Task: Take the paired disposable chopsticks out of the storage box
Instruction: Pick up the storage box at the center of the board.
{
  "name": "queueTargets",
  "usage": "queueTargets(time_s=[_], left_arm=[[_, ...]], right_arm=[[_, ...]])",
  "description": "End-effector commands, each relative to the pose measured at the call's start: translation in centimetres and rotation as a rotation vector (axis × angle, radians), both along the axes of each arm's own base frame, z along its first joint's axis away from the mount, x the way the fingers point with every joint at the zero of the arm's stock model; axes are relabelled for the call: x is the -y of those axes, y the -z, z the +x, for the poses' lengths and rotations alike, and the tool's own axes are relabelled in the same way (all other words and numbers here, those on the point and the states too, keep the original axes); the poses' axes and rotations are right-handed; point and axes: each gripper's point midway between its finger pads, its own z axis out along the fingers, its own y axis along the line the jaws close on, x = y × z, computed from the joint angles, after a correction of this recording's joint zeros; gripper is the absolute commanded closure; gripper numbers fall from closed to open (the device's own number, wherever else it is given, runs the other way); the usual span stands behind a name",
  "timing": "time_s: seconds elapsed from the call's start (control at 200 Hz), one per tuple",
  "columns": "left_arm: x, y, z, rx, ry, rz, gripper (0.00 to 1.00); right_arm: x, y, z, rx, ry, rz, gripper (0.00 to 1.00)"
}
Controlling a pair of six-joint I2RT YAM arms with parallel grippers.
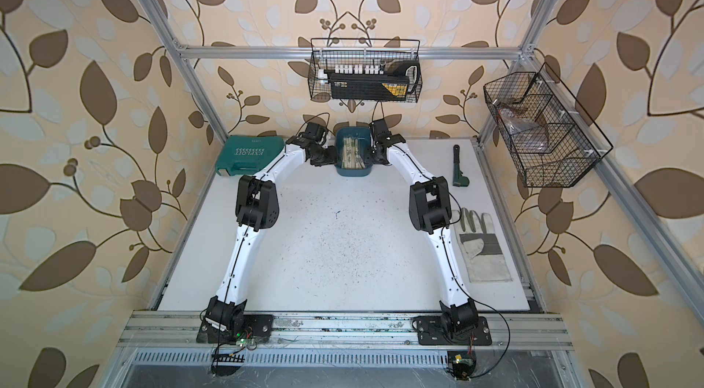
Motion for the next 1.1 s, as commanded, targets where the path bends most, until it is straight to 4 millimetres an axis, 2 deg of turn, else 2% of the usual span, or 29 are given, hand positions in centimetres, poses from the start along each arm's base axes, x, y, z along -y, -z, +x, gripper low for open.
queueTargets(time_s=[0.0,0.21,0.49,0.61,0.73,0.86,1.005,1.095], left_arm=[[1.4,-1.8,0.4,0.039,0.023,-0.045,0.50],[2.3,-1.1,0.5,0.035,0.028,-0.050,0.67],[2.8,-0.9,0.3,0.033,0.030,-0.048,0.80],[2.7,-1.1,0.2,0.028,0.027,-0.045,0.87],[2.8,-1.9,-0.1,0.028,0.021,-0.052,0.92],[2.6,-3.8,-0.9,0.017,-0.002,-0.065,0.99],[2.6,-6.4,-3.0,0.007,-0.026,-0.070,1.00],[2.6,-8.7,-4.8,0.024,-0.032,-0.044,1.00]], right_arm=[[0.1,0.4,-0.2,-0.024,-0.011,-0.001,0.64],[-0.2,0.1,-0.4,-0.018,-0.030,-0.025,0.77],[-0.4,0.4,-0.6,-0.023,-0.044,-0.036,0.86],[-0.6,-0.1,-0.8,-0.020,-0.052,-0.036,0.99],[-0.5,-1.2,-1.1,-0.010,-0.044,-0.033,1.00],[-0.9,-2.8,-2.0,-0.003,-0.049,-0.032,1.00],[-1.2,-4.9,-4.5,-0.019,-0.043,-0.024,1.00],[-1.4,-6.0,-6.4,-0.021,-0.042,-0.016,1.00]])
